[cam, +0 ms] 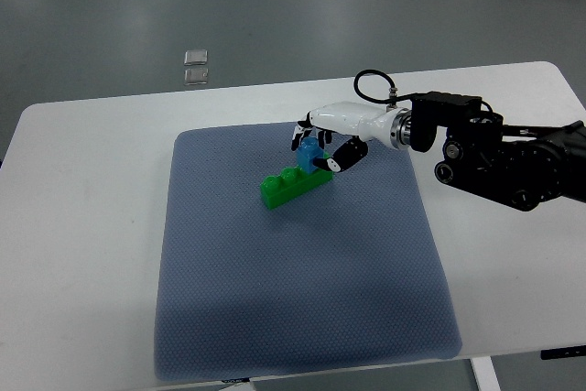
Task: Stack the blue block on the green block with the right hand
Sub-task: 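Lower the blue block onto the green block's studs and press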
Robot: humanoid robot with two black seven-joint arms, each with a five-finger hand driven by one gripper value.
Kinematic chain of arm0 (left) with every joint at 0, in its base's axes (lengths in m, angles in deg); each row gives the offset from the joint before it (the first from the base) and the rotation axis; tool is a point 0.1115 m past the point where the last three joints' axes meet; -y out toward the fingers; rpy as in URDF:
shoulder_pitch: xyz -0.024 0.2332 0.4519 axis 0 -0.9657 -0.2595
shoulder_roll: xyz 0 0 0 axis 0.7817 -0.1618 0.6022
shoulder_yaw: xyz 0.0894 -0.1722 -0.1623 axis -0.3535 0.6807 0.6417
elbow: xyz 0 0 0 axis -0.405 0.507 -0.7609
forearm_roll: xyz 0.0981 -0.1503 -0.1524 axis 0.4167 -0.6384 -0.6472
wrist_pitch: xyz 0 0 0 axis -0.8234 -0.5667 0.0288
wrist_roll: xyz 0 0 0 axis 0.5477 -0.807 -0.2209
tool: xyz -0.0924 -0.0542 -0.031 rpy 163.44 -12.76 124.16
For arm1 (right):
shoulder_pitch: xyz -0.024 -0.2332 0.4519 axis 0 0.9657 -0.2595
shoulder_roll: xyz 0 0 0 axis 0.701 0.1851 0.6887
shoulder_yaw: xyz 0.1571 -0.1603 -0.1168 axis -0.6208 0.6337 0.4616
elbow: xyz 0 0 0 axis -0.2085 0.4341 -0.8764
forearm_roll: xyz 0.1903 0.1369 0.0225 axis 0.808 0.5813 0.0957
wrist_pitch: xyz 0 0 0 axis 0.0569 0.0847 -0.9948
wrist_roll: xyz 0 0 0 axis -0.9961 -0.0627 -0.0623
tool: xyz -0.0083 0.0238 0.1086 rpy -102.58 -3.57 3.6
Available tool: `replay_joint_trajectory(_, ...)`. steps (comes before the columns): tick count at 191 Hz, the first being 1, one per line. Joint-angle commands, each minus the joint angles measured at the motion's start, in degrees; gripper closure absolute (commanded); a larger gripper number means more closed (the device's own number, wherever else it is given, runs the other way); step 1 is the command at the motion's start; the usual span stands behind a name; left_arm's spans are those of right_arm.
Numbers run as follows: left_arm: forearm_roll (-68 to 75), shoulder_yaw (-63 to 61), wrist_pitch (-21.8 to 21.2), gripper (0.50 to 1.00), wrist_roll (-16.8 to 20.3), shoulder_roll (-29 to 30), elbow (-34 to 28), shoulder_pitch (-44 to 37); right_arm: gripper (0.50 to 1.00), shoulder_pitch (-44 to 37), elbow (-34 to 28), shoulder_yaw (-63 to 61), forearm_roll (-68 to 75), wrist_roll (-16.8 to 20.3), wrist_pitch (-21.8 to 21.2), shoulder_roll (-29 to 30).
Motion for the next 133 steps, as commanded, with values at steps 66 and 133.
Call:
replay_joint_trajectory(66,0.0,0.0,0.0,0.500,0.0,0.0,0.0,0.0,0.983,0.4,1.8,0.1,-0.1,0.8,0.0,0.5)
replay_joint_trajectory(133,0.0,0.0,0.0,0.500,0.0,0.0,0.0,0.0,0.983,0.6,1.9,0.2,-0.3,0.8,0.0,1.9)
